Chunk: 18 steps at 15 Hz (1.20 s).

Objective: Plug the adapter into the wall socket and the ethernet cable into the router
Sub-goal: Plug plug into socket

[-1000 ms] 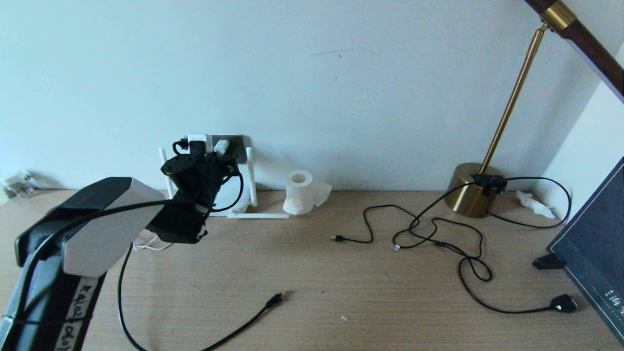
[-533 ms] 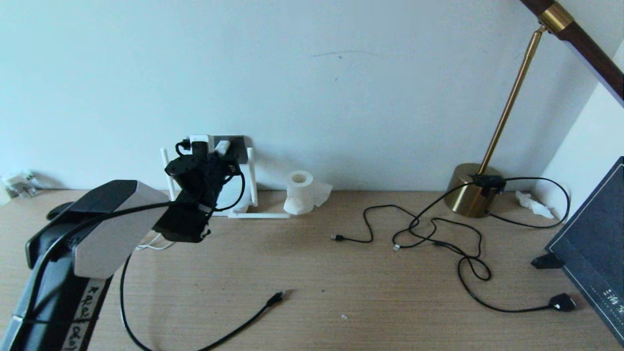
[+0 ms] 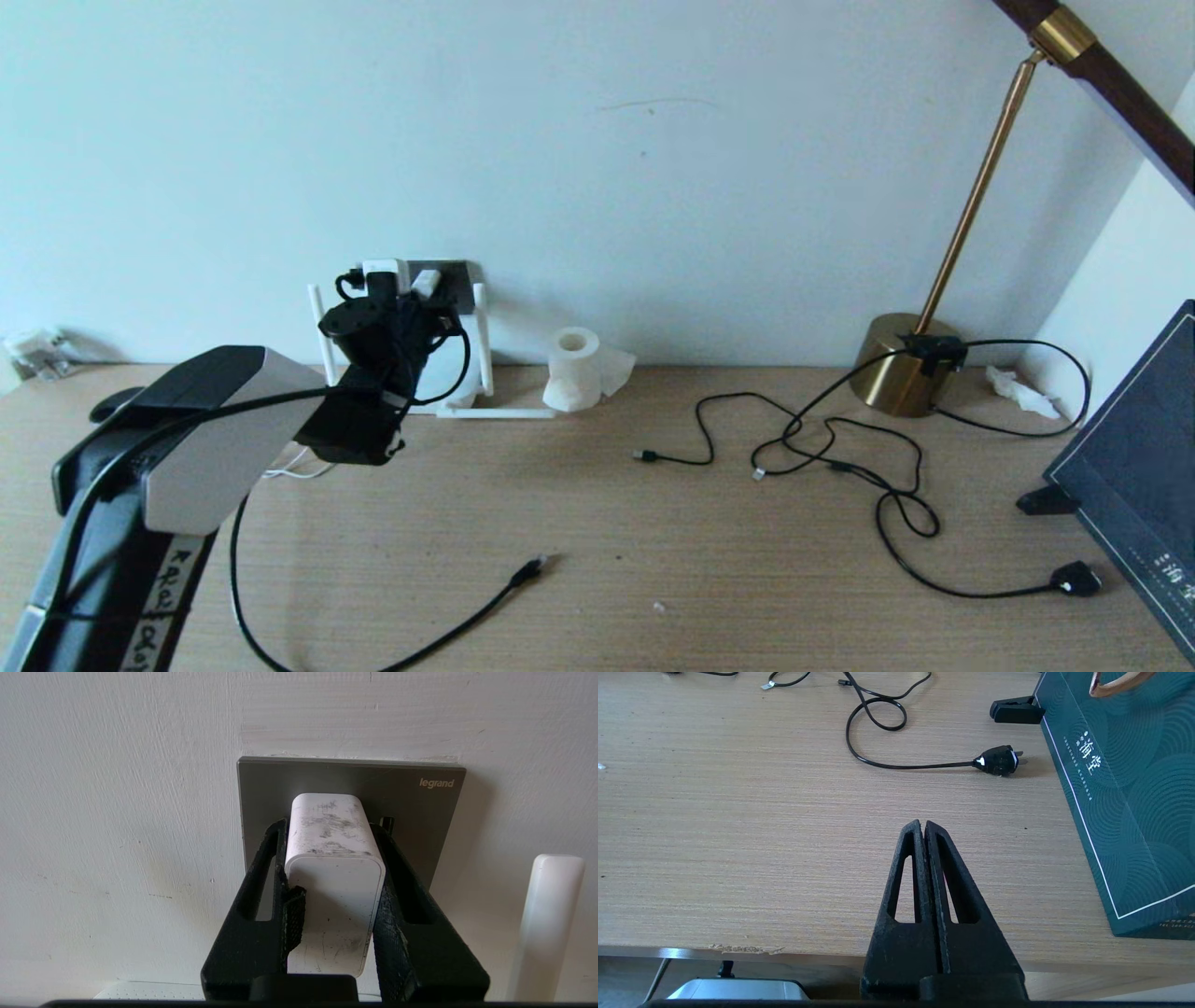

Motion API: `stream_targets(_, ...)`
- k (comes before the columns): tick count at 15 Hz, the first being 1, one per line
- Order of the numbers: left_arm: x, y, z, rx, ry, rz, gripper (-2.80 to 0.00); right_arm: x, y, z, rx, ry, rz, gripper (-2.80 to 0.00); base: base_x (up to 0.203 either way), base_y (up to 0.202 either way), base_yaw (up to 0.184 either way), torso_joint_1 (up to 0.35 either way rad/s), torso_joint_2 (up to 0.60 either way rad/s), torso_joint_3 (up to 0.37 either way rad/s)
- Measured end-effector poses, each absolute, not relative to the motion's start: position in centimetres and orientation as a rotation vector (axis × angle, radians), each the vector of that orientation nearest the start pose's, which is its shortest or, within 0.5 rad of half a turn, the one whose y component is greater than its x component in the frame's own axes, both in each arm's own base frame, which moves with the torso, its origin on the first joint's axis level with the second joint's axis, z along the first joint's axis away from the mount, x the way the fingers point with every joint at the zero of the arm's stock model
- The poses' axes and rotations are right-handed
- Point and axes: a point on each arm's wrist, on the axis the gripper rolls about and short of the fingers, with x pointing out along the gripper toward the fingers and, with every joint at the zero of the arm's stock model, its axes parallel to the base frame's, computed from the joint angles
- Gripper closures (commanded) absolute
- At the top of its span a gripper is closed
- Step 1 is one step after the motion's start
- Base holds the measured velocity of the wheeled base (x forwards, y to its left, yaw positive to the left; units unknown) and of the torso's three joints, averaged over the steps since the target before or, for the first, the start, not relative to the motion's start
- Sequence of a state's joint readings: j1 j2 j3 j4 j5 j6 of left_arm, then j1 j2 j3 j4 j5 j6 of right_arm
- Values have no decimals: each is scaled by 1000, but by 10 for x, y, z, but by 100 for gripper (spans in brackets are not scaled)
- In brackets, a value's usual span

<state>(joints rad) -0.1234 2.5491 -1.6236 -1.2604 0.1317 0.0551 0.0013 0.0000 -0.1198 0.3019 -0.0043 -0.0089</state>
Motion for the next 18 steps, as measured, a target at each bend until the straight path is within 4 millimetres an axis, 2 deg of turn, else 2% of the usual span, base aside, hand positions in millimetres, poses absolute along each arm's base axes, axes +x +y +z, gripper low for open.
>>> stream_targets(8, 507, -65, 105, 4, -326, 44, 0, -35, 0, 77, -9, 182, -3, 0, 0, 0, 0, 0, 0, 0)
stream_targets(9, 507, -66, 105, 3, -326, 44, -280, -35, 0, 77, -9, 182, -2, 0, 0, 0, 0, 0, 0, 0)
stream_targets(18, 505, -65, 109, -26, -337, 44, -280, -35, 0, 77, -9, 182, -3, 0, 0, 0, 0, 0, 0, 0)
